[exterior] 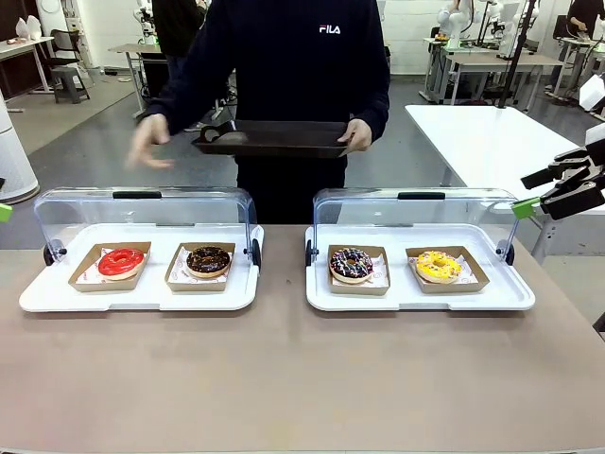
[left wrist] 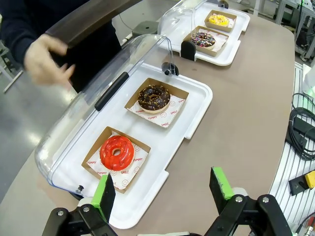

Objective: Provide the desired donut to the person.
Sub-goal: Pick up and lift the Paper togo box containing the Donut pointed at by the person.

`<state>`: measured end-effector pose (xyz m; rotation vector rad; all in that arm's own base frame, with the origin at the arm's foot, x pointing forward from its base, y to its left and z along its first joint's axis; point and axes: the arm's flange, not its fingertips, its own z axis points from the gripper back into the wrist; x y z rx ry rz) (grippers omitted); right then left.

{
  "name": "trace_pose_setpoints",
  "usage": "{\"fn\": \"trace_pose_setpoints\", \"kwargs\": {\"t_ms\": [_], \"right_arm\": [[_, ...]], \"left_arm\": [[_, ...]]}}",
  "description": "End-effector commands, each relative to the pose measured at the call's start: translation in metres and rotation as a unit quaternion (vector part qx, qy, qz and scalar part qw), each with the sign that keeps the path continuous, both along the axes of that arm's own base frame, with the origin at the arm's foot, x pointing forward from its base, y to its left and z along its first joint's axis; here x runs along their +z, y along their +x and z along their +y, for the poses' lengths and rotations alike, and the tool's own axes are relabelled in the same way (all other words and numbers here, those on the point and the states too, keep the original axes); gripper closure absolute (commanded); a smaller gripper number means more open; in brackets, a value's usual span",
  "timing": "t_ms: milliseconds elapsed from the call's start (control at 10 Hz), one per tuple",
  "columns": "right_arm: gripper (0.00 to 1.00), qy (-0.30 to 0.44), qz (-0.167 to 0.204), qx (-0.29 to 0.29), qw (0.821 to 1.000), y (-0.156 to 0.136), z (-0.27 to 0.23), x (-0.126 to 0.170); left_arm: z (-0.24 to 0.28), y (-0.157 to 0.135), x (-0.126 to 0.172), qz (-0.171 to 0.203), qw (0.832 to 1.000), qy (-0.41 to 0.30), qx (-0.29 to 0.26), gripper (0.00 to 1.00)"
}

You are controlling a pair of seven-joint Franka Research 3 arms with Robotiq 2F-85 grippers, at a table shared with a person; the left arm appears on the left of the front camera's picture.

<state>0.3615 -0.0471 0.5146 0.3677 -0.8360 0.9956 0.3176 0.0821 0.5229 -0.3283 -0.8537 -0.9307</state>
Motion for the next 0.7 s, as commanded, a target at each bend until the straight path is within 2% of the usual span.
{"fn": "trace_pose_setpoints", "kwargs": {"t_ms": [0, 600], "right_arm": [[0.00, 0.006, -0.003, -0.002, 1.000, 0.0021, 0.0015, 0.0001], [0.00, 0.006, -0.003, -0.002, 1.000, 0.0021, 0.0015, 0.0001]], "left_arm": [[-0.0004, 0.0015, 0.0004, -0.002, 1.000, -0.004, 0.003, 0.00], [-0.0004, 0.0015, 0.0004, -0.002, 1.000, -0.004, 0.003, 0.00]]}}
